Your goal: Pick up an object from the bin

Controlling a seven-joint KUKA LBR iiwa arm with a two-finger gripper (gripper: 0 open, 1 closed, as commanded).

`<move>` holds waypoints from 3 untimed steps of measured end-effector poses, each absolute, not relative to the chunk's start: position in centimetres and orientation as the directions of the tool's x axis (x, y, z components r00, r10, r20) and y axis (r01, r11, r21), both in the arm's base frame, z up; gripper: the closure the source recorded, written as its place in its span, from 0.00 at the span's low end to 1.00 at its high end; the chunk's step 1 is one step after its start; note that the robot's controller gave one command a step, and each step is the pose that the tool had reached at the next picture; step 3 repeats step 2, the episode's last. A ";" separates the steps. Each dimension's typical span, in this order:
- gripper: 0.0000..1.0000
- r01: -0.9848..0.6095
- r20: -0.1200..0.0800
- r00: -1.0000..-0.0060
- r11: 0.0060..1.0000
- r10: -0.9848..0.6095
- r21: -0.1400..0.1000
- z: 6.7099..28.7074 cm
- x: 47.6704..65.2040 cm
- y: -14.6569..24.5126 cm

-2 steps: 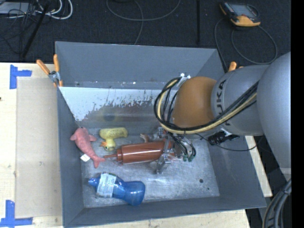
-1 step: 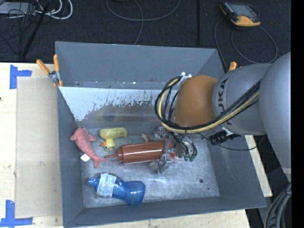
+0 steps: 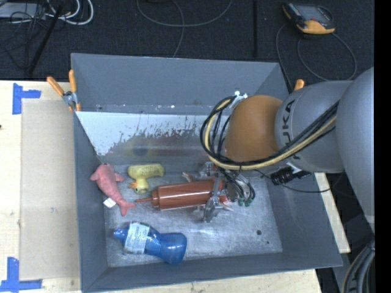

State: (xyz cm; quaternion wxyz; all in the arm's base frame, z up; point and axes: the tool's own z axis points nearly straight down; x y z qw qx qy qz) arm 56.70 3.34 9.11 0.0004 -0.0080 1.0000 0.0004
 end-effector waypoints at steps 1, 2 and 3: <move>1.00 -0.016 0.005 -1.000 1.000 -0.016 0.000 10.0 56.6 3.3; 1.00 -0.016 0.010 -1.000 1.000 -0.016 0.000 12.2 56.4 3.3; 1.00 -0.016 0.010 -1.000 1.000 -0.016 0.000 12.2 56.4 3.3</move>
Offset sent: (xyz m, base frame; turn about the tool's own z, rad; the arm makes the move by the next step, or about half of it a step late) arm -0.0001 0.0000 0.1003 0.0000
